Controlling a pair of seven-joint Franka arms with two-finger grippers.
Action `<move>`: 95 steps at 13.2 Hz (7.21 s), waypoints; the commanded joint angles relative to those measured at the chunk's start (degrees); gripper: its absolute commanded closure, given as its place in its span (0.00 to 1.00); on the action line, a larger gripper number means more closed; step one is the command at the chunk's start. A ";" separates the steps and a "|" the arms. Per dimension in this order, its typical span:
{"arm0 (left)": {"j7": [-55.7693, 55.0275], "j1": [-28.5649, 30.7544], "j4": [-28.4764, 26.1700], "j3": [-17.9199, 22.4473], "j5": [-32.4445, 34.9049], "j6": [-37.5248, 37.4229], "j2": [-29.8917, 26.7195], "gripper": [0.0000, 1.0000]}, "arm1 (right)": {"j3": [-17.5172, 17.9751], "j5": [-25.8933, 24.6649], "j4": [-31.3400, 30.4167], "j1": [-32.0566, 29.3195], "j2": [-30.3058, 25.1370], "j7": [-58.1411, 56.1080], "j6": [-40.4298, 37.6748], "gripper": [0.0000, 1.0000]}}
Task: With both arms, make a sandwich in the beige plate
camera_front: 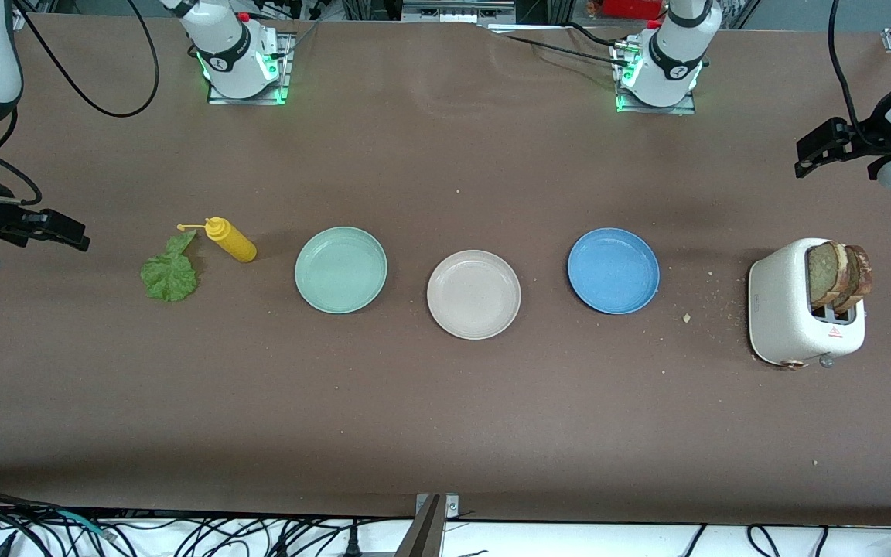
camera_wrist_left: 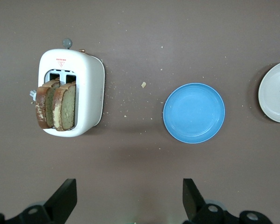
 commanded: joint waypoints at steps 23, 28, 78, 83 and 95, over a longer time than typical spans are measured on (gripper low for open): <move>2.64 0.40 -0.54 0.16 0.93 -0.46 0.66 0.00 | -0.71 -0.01 0.99 -0.50 0.22 -0.87 -1.43 0.00; 9.31 4.25 -6.06 0.34 1.02 5.58 1.54 0.00 | -1.33 0.08 0.99 -0.50 0.31 -0.96 -1.43 0.00; 31.42 15.96 5.60 -0.80 -8.07 4.05 14.89 1.00 | -2.64 0.08 0.73 -0.67 0.31 -1.05 -1.43 0.00; 21.49 10.79 5.26 -1.68 -25.76 -2.56 18.13 1.00 | -2.56 0.08 0.82 -0.67 0.31 -1.05 -1.43 0.00; 21.64 -5.03 5.00 -1.68 -57.32 7.77 33.08 1.00 | -2.56 0.17 0.82 -0.59 0.31 -1.05 -1.34 0.00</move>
